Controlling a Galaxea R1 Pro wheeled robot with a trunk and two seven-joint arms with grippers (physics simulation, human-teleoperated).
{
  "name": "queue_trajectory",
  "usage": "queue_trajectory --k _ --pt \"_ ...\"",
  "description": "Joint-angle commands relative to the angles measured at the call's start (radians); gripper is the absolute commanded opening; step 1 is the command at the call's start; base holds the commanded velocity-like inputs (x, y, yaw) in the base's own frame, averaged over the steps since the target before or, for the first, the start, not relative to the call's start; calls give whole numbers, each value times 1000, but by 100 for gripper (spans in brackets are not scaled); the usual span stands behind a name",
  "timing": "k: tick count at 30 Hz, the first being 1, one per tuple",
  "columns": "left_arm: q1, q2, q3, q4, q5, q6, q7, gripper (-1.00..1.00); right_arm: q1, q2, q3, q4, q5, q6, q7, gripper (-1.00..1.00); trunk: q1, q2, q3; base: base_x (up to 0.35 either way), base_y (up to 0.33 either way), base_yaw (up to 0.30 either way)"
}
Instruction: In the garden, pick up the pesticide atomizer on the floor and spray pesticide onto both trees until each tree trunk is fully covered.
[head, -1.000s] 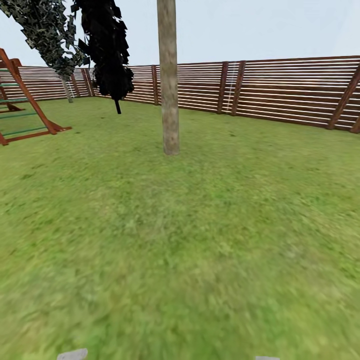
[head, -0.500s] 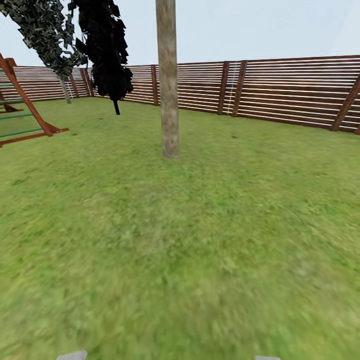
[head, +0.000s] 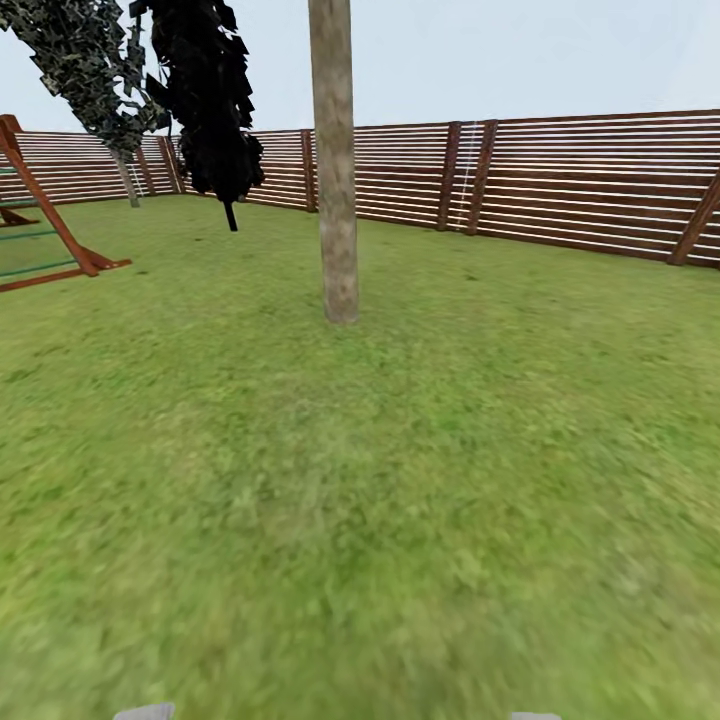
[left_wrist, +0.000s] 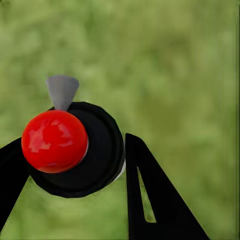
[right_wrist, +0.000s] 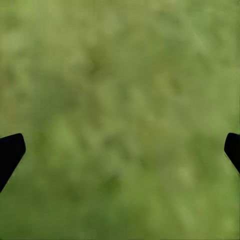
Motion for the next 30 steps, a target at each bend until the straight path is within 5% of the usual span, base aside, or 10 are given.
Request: queue_trajectory --k 1,30 --pt "0 0 2 1 7 -3 -2 -100 0 0 9 1 -9 -3 -2 100 0 0 -1 337 0 0" --pt "0 0 2 1 7 -3 -2 -100 0 0 9 1 -9 -3 -2 100 0 0 -1 337 0 0"
